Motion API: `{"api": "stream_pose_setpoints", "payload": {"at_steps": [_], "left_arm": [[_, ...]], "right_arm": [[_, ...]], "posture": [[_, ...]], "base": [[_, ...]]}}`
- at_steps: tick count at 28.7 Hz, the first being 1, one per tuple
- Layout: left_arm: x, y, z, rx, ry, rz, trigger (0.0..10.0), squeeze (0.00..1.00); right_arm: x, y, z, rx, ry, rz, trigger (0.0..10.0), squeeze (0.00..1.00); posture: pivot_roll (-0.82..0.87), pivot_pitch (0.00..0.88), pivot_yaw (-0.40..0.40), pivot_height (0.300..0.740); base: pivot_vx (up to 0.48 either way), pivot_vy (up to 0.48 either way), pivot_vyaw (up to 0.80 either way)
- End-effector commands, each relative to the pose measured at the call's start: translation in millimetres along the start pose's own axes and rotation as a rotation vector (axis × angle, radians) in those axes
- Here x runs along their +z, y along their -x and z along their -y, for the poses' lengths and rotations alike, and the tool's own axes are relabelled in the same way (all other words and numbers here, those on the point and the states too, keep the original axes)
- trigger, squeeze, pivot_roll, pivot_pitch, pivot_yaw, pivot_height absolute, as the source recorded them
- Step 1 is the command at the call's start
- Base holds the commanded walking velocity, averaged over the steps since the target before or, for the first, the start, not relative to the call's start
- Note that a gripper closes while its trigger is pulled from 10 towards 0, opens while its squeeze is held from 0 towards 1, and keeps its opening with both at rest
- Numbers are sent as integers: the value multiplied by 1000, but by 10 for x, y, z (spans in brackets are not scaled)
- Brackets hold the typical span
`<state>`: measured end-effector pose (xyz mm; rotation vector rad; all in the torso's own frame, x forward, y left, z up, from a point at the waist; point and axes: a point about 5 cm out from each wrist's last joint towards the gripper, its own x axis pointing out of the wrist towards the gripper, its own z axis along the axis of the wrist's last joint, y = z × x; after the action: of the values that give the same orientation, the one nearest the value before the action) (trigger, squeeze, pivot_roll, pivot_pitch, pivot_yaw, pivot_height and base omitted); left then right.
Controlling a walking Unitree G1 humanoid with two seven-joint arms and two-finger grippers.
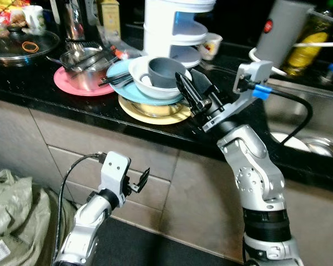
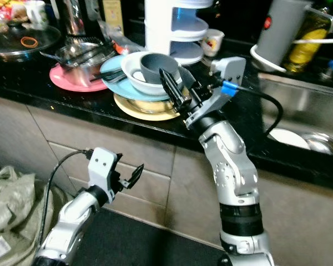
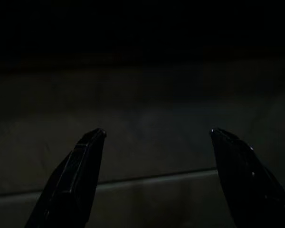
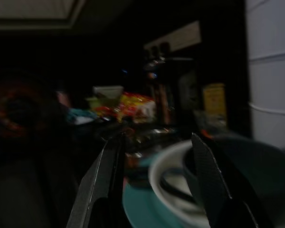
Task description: Kitchen organization
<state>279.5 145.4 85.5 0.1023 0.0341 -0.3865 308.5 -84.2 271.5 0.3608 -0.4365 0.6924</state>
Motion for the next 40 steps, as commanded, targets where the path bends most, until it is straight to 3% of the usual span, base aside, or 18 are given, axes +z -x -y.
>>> {"api": "stream_pose_setpoints", "payload": {"at_steps": [1,8,11,12,13,16,18,19,20,28,32,40], "left_arm": [[-32,-5,81,-35,10,-5,10000,0],[-7,13,129,-78,-44,3,10000,0],[-2,9,137,-80,-49,6,10000,0],[-3,8,139,-82,-50,6,10000,0],[-3,8,139,-82,-50,6,10000,0],[-3,-6,144,-90,-53,6,10000,0],[-3,-11,148,-93,-54,7,10000,0],[-3,-11,148,-93,-54,7,10000,0],[-2,-13,150,-94,-54,7,10000,0],[-3,-23,157,-95,-52,8,10000,0],[-3,-31,164,-94,-50,10,10000,0],[-9,-41,169,-93,-46,11,10000,0]], "right_arm": [[66,50,64,-17,-2,23,10000,0],[181,18,80,24,78,19,10000,0],[456,-42,142,116,224,16,10000,0],[529,-67,134,179,319,-21,10000,0],[529,-67,134,179,319,-21,10000,0],[642,-168,154,324,642,-217,10000,0],[635,-230,289,333,917,-427,10000,0],[635,-230,289,333,917,-427,10000,0],[632,-237,336,329,981,-481,10000,0],[627,-332,313,390,1014,-581,10000,0],[546,-442,228,491,994,-694,10000,0],[528,-519,255,558,1042,-824,10000,0]], "posture": [[130,19,-126,740],[137,25,-128,740],[134,27,-128,740],[134,27,-128,740],[134,27,-128,740],[122,25,-125,740],[119,22,-124,740],[119,22,-124,740],[112,26,-127,740],[104,28,-135,740],[103,27,-143,740],[91,25,-150,740]], "base": [[334,0,0],[48,0,0],[0,0,0],[0,0,0],[0,0,0],[0,0,0],[0,0,0],[0,0,0],[0,0,0],[0,0,0],[0,0,0],[0,0,0]]}}
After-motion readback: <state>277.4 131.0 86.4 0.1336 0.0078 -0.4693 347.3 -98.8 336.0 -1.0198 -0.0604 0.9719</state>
